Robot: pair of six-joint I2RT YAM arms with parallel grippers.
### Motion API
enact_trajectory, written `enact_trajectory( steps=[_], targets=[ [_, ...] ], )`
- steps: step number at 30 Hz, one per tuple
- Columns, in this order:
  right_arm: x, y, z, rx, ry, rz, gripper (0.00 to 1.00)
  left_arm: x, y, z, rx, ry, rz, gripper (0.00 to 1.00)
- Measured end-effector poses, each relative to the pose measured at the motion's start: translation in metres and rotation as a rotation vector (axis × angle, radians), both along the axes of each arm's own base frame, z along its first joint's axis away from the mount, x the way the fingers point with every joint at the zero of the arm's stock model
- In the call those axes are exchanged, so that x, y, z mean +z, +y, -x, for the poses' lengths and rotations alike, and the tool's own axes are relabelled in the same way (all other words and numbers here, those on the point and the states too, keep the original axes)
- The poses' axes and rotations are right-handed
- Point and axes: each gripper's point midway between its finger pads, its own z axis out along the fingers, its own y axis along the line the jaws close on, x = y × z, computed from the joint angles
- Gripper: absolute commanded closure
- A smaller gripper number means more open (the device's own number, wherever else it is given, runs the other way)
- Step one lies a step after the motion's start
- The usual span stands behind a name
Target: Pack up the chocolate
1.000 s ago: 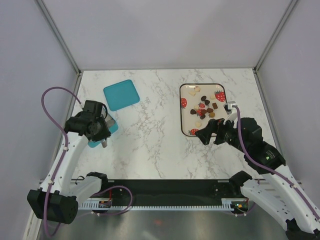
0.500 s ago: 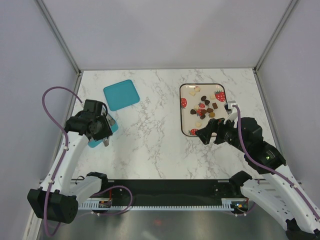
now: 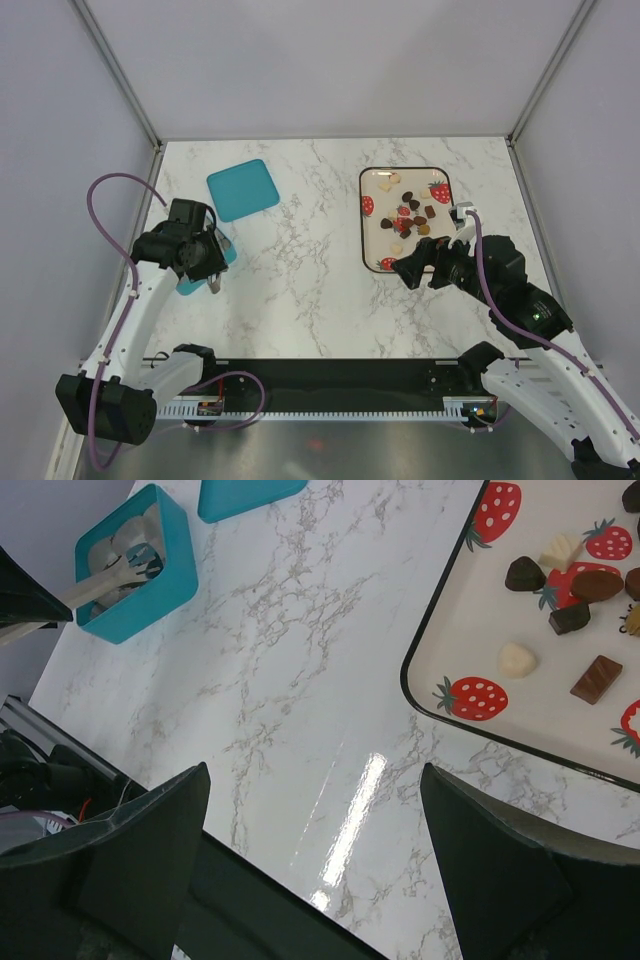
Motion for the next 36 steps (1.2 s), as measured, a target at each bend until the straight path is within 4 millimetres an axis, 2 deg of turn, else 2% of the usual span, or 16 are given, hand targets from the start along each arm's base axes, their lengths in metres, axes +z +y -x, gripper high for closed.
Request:
enact_trajectory(
  steps=[6,9,13,17,22,24,33,36],
  targets=[
    [0.002,0.000,-0.001,-0.004,-0.004,0.000,0.05,0.007,0.000,-0.003,-0.010,-0.016,-0.002,0.52],
    [0.005,-0.001,-0.001,-0.006,-0.009,-0.002,0.05,0.026,-0.002,-0.011,-0.028,-0.068,0.005,0.53],
    [0.008,-0.003,-0.002,-0.022,-0.019,-0.001,0.05,0.062,-0.009,-0.026,-0.061,-0.169,0.033,0.55],
    [0.003,-0.006,-0.006,-0.043,-0.008,0.021,0.05,0.087,-0.024,-0.036,-0.118,-0.243,0.060,0.55],
    [0.000,-0.010,-0.010,-0.056,0.000,0.061,0.05,0.095,-0.073,-0.037,-0.292,-0.271,0.090,0.55],
    [0.002,-0.013,-0.011,-0.069,-0.004,0.071,0.05,0.093,-0.102,-0.038,-0.385,-0.265,0.091,0.55],
    [0.026,-0.019,-0.011,-0.097,-0.046,0.066,0.05,0.067,-0.243,-0.040,-0.715,-0.259,0.090,0.52],
    [0.046,-0.021,-0.009,-0.099,-0.079,0.048,0.05,0.052,-0.282,-0.039,-0.781,-0.257,0.086,0.51]
  ],
)
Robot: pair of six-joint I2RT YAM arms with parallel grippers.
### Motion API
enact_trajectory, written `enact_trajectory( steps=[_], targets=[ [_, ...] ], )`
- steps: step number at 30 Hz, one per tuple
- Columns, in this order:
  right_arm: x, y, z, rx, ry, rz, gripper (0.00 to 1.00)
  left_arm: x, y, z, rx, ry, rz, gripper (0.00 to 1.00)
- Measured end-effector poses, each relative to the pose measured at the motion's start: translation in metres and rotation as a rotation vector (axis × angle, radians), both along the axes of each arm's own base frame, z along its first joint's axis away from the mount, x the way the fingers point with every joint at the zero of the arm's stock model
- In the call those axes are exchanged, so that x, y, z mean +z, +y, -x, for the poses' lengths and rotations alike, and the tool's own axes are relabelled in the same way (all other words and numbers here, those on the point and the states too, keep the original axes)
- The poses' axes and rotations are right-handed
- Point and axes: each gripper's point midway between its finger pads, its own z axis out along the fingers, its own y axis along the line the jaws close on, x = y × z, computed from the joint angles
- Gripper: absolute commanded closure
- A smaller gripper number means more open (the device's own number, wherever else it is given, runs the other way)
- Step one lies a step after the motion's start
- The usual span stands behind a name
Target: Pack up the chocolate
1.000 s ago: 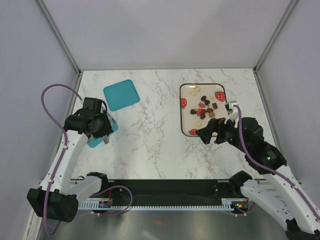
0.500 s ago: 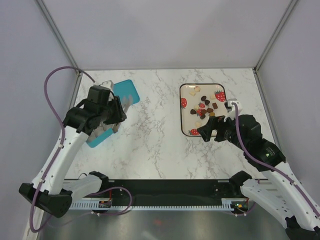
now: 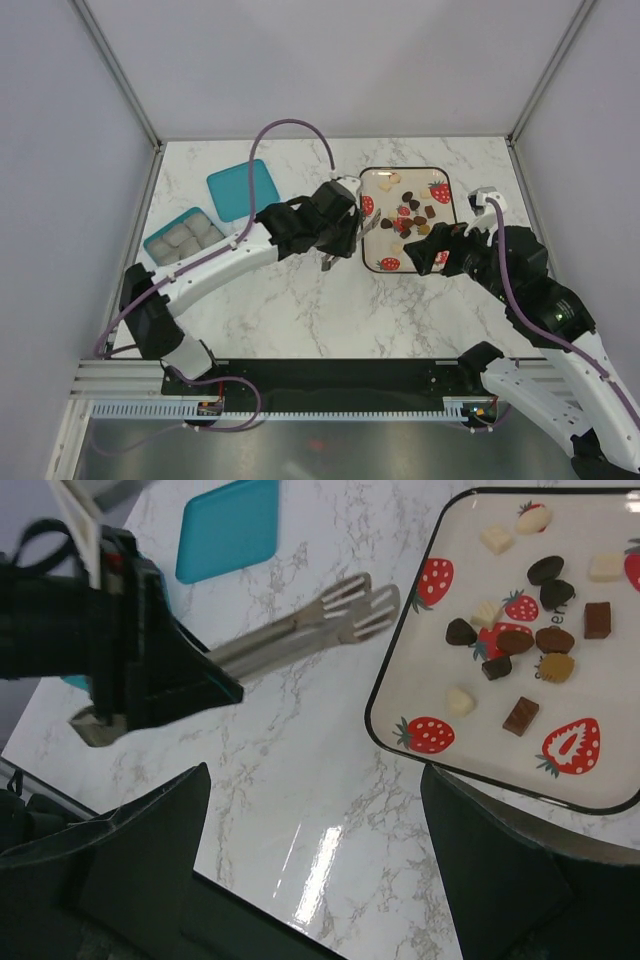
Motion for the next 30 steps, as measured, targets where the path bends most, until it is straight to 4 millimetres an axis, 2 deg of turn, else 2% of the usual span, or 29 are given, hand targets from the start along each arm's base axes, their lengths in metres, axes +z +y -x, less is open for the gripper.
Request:
enact_trajectory(
  steps=[5,9,12,17,22,30],
  targets=[
    [0.027,-0.010,0.005,-0.030,-0.069,-0.024,0.05,-0.028,-0.052,0.004,-0.092,-0.007,-0.031,0.50],
    [0.036,-0.017,0.009,-0.052,-0.095,-0.025,0.05,-0.050,-0.080,0.011,-0.147,0.001,-0.050,0.49],
    [0.035,-0.020,0.009,-0.062,-0.093,-0.016,0.05,-0.058,-0.092,0.015,-0.169,0.005,-0.057,0.49],
    [0.032,-0.023,0.010,-0.069,-0.085,-0.001,0.05,-0.067,-0.099,0.017,-0.179,0.005,-0.063,0.49],
    [0.032,-0.027,0.012,-0.077,-0.088,0.009,0.05,-0.068,-0.100,0.017,-0.171,-0.011,-0.073,0.46],
    [0.031,-0.030,0.014,-0.084,-0.089,0.015,0.05,-0.070,-0.099,0.015,-0.158,-0.027,-0.082,0.46]
  ],
)
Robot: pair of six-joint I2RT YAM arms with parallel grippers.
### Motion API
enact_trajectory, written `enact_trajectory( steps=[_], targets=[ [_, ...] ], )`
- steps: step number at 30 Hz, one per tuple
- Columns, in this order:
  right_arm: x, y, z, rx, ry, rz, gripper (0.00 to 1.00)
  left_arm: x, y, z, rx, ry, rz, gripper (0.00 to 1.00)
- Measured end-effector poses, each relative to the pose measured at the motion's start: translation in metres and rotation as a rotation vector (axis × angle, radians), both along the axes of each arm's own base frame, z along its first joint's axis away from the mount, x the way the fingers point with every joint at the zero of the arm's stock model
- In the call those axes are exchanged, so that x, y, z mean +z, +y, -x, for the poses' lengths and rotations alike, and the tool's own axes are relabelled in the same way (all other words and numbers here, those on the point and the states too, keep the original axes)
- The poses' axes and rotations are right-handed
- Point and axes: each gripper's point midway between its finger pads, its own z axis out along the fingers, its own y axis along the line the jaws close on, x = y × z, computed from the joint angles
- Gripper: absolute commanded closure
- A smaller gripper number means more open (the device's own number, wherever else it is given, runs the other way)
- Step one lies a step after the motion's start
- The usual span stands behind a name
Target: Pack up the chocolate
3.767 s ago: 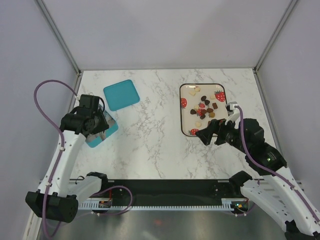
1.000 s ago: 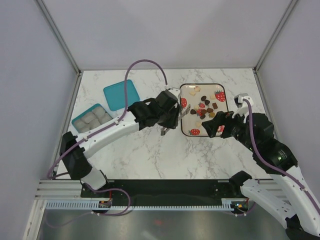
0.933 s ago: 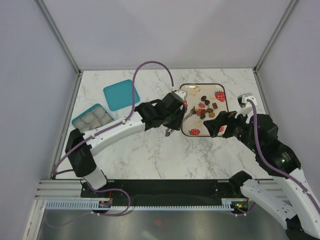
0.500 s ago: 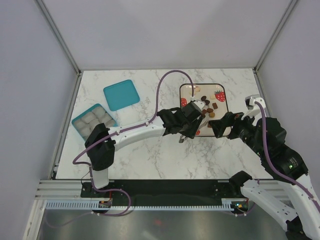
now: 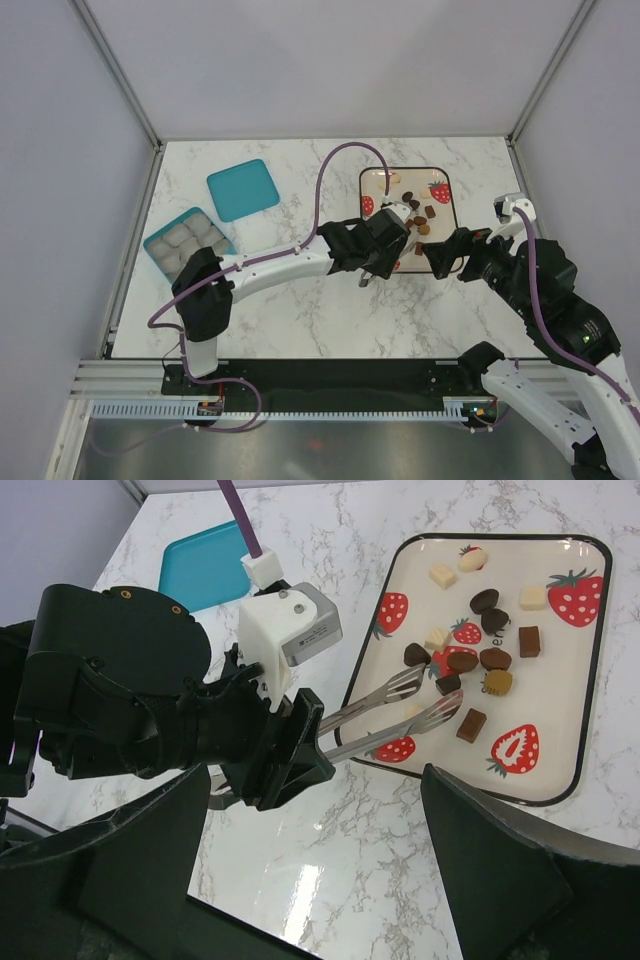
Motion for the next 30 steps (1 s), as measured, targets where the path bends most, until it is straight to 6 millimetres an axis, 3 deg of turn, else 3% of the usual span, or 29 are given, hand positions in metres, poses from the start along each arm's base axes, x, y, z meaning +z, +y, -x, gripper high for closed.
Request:
enact_trajectory(
  steps=[17,30],
  targets=[
    [0.001,-0.001,0.001,-0.002,-0.008,0.000,0.05,-0.039,0.008,0.011,0.015,0.053,-0.064,0.49],
    [0.002,-0.002,0.001,-0.002,-0.010,0.000,0.05,-0.045,0.013,0.011,0.041,0.053,-0.080,0.51]
  ],
)
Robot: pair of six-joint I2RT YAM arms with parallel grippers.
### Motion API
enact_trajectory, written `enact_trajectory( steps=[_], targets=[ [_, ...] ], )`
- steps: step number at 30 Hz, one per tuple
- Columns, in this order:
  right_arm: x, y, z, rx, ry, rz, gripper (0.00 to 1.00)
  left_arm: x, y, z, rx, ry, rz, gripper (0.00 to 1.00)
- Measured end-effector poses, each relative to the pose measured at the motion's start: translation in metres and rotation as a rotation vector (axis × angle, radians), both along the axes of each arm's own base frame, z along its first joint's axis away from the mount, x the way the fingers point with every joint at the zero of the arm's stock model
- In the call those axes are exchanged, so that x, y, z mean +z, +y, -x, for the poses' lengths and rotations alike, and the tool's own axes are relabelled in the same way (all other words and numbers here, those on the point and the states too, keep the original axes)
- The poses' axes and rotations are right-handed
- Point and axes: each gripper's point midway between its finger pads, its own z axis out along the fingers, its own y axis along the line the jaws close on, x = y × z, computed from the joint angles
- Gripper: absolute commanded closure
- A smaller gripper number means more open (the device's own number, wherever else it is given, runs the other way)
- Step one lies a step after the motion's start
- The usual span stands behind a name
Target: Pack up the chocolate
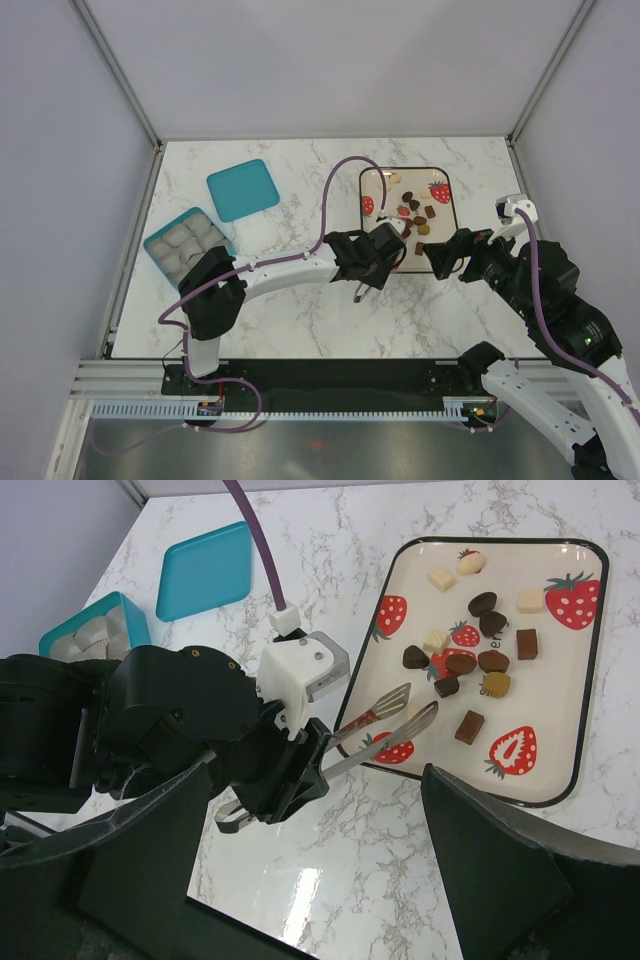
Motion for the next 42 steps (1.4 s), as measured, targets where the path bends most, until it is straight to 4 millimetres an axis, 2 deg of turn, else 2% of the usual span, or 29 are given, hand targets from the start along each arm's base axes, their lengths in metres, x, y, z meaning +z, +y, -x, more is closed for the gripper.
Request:
enact_trajectory(
  steps=[6,14,18,23,27,34,36,40,42],
  targets=[
    [0.000,0.000,0.000,0.000,0.000,0.001,0.05,0.000,0.000,0.001,0.004,0.005,0.003,0.63],
    [0.000,0.000,0.000,0.001,-0.002,0.002,0.05,0.007,0.008,0.006,0.026,0.022,0.003,0.64],
    [0.000,0.000,0.000,0.001,-0.003,0.002,0.05,0.027,0.023,0.012,0.054,0.029,0.011,0.64],
    [0.000,0.000,0.001,0.003,-0.004,0.001,0.05,0.068,0.051,0.009,0.124,0.003,0.061,0.65],
    [-0.003,0.001,0.001,0.007,0.001,0.002,0.05,0.090,0.096,0.003,0.238,-0.002,0.088,0.66],
    [-0.016,0.006,-0.002,0.024,0.023,0.010,0.05,0.099,0.195,0.000,0.464,-0.003,0.096,0.66],
    [-0.021,0.009,-0.003,0.033,0.036,0.015,0.05,0.107,0.225,0.001,0.547,-0.018,0.126,0.66],
    [-0.030,0.016,-0.005,0.057,0.058,0.025,0.05,0.119,0.293,0.027,0.757,-0.010,0.123,0.64],
    [-0.033,0.018,-0.005,0.064,0.066,0.030,0.05,0.121,0.316,0.040,0.832,-0.009,0.110,0.63]
  ],
)
